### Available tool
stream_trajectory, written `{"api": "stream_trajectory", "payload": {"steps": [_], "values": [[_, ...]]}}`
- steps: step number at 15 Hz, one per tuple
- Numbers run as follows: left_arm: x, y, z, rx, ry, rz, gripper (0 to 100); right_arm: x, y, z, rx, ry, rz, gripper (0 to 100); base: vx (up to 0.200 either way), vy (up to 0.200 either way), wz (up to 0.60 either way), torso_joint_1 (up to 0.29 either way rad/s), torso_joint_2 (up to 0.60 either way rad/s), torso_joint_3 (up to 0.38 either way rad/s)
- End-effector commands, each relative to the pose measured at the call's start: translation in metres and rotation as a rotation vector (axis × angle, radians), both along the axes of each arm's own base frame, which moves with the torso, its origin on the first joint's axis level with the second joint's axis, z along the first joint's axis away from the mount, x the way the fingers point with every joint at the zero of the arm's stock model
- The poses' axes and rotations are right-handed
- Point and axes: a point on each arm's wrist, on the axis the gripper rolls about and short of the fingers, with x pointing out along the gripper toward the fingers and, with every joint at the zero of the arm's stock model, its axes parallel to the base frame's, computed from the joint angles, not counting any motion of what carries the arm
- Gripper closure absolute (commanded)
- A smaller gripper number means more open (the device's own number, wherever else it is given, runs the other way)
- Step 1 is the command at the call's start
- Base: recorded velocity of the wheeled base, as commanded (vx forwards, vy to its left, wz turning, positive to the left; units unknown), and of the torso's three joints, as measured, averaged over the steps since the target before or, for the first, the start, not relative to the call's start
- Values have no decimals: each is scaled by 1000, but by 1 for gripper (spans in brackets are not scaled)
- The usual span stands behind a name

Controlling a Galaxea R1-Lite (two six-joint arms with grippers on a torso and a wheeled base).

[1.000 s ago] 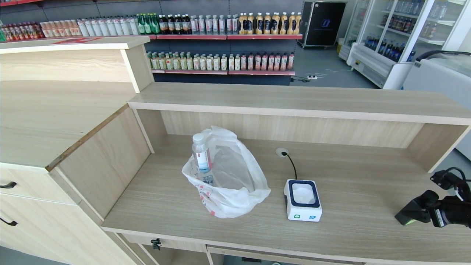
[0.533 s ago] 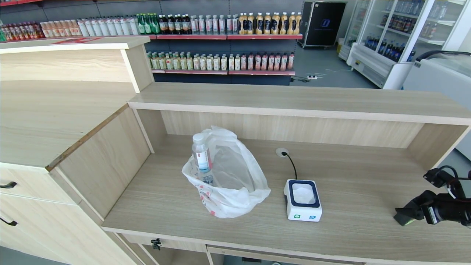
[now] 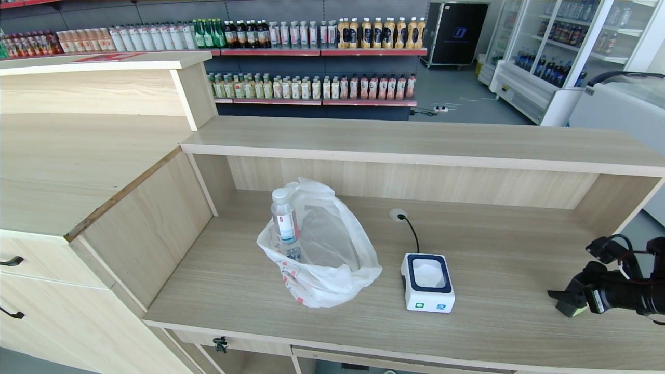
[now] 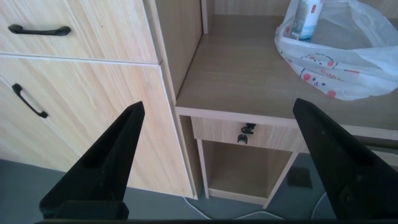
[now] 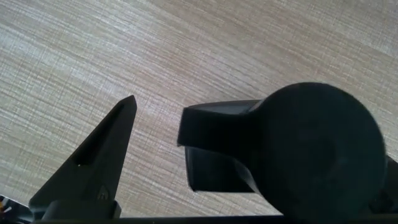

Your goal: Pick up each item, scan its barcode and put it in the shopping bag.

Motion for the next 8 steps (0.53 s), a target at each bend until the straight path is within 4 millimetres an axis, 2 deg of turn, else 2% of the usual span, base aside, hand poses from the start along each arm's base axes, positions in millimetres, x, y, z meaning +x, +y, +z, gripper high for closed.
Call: {"api": "stream_trajectory", "payload": {"steps": [1,6,7,8], "values": [[0,0,0,0,0,1,0,4,6,-6,10,12,21,0,0,0,0,0,0,0],[0,0,0,0,0,1,0,5,10,-3,41,-13,58,0,0,0,0,0,0,0],[0,0,0,0,0,1,0,5,10,-2,43,-16,59,100,0,0,0,0,0,0],[0,0,0,0,1,1,0,5,10,-1,41,-19,60,100,0,0,0,0,0,0]]}}
